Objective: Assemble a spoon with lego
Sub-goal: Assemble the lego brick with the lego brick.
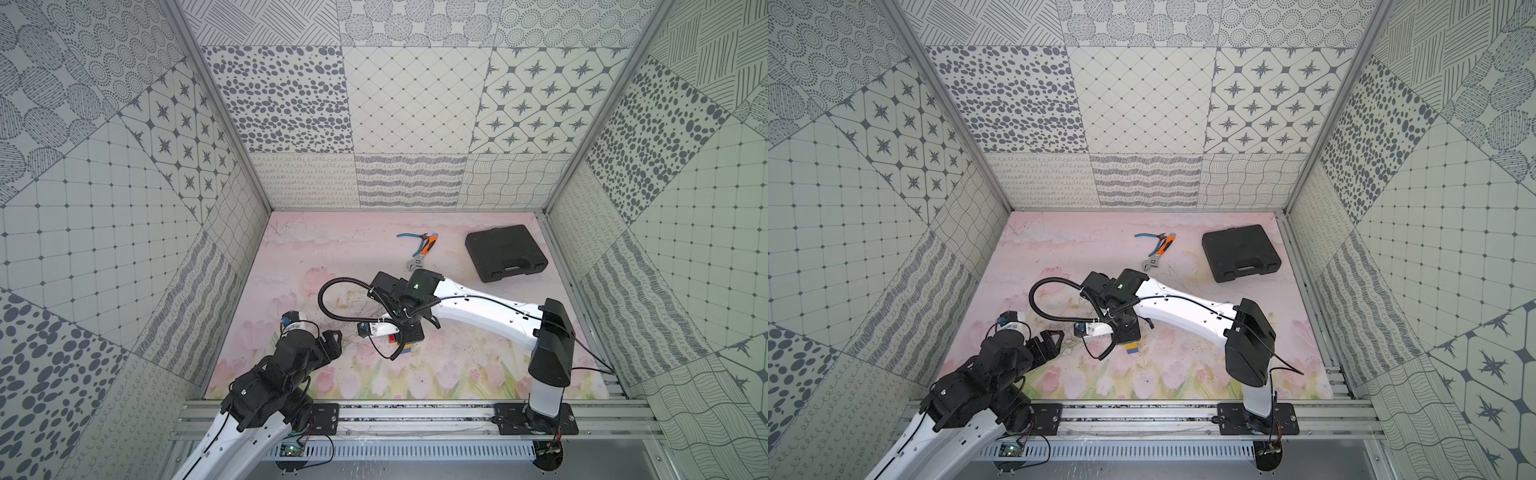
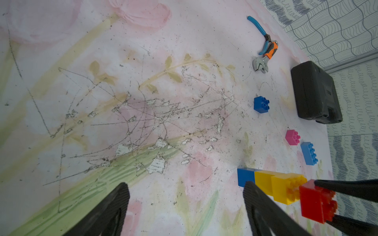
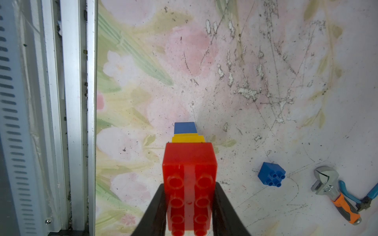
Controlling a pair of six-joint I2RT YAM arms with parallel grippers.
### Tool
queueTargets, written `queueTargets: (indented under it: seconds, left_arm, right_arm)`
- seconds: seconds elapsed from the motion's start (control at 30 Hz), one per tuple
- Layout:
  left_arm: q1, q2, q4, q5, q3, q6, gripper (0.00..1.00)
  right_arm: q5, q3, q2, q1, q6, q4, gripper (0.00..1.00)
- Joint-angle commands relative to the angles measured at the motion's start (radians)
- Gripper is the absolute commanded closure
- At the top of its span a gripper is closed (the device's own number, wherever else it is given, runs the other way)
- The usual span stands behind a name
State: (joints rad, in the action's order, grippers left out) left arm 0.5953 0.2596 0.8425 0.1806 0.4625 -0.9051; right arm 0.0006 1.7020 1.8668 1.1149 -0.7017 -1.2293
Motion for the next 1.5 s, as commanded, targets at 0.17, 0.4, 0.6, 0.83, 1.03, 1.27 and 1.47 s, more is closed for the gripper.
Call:
queueTargets:
  seconds: [0.17,0.4,0.6,0.83,1.03,1.27,1.47]
  left_arm:
    - [0.014,-0.005,0.010,0.017,-0.002,0.009,0.11]
    - [0.017,-0.005,0.011,0.022,-0.002,0.009,0.11]
    - [0.018,-0.007,0.013,0.026,-0.002,0.007,0.11]
    - [0.019,-0.007,0.013,0.027,-0.001,0.006,0.10]
    - [0.021,-0.008,0.015,0.028,-0.002,0.006,0.10]
    - [0.023,-0.007,0.014,0.026,-0.002,0.007,0.10]
    - [0.024,-0.010,0.014,0.028,-0.001,0.009,0.10]
  right_arm:
    - [-0.022,0.006,0.002,-0.004,-0.027,0.014,0.92]
    - [-0.024,-0.002,0.009,-0.004,-0.030,0.022,0.92]
    - [-0.026,-0.011,0.011,-0.006,-0.027,0.019,0.91]
    - [-0.026,-0.038,0.015,-0.012,-0.025,0.037,0.91]
    - [-0.024,-0.032,0.020,-0.014,-0.028,0.042,0.91]
    - [-0.025,-0.029,0.029,-0.016,-0.035,0.043,0.91]
    - [-0.032,-0.032,0.032,-0.016,-0.039,0.046,0.90]
